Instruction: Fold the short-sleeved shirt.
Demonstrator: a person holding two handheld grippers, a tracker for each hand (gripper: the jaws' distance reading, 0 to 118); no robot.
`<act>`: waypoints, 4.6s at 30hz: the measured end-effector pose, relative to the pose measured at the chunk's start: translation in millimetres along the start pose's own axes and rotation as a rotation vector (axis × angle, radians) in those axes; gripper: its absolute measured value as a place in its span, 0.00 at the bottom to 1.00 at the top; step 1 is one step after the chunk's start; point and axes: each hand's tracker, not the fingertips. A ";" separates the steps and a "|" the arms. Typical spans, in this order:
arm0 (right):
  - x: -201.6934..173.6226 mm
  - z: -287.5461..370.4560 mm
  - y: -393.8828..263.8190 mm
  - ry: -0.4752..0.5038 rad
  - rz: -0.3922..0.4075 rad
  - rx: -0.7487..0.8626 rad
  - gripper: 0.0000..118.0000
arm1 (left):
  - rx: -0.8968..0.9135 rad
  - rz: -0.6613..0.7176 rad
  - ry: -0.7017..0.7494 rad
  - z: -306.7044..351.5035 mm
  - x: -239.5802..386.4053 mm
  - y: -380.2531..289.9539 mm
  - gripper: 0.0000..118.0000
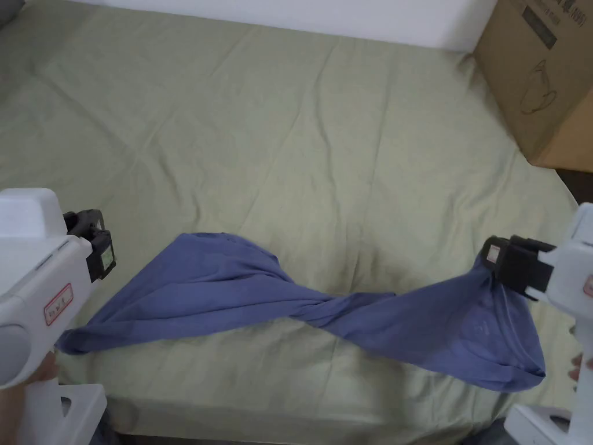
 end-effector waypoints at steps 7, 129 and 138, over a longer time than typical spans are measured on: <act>-3.3 14.3 -40.8 -0.033 -0.024 -0.004 0.03 | -0.302 0.013 -0.020 -21.1 -28.0 -11.4 0.43; 166.5 -48.2 -80.5 -0.235 -0.488 -0.210 0.03 | -0.478 0.435 0.132 -86.7 -122.4 -61.8 0.00; 147.7 -15.9 -78.7 -0.274 -0.426 -0.200 0.61 | -0.459 0.479 0.176 -68.5 -120.7 -50.7 0.71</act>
